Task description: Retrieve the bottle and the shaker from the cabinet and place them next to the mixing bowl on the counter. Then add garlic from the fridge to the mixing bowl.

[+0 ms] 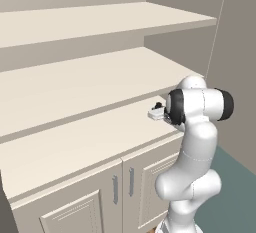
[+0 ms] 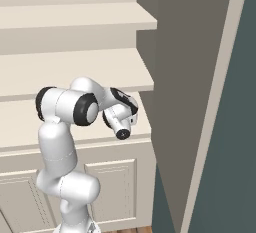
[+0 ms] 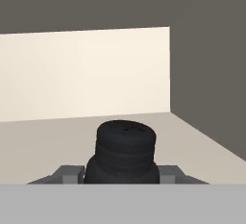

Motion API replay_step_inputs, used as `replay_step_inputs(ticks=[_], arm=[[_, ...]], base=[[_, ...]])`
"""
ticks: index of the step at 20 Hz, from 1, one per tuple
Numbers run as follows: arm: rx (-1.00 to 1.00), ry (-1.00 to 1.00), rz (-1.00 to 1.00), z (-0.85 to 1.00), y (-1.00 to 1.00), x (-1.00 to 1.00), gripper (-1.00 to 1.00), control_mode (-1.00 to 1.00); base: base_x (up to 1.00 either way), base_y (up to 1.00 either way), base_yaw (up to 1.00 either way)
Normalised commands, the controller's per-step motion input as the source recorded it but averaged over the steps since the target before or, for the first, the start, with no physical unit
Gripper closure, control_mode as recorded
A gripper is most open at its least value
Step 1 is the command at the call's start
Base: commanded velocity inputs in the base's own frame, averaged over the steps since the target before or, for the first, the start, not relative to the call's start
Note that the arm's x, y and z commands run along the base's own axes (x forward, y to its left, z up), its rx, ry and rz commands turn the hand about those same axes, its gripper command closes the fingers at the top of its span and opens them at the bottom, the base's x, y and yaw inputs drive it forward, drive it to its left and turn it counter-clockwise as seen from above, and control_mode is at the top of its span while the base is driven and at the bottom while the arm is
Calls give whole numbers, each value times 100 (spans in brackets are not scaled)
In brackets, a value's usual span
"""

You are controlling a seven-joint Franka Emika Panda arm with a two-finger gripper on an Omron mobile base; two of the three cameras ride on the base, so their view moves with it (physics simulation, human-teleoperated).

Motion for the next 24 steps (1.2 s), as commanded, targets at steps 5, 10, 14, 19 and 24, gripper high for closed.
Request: replay_step_inputs(ticks=[5, 10, 14, 19, 24], arm=[[0, -1, 0, 0, 0, -10, 100, -100], [1, -1, 2, 27, -4, -73, 100, -100], [5, 5, 0, 72, -31, -97, 100, -100], [4, 18, 0, 98, -45, -60, 100, -100], [2, 26, 0, 100, -29, -48, 100, -100]], base=[[0, 0, 0], [0, 0, 0], [0, 0, 0], [0, 0, 0], [0, 0, 0]])
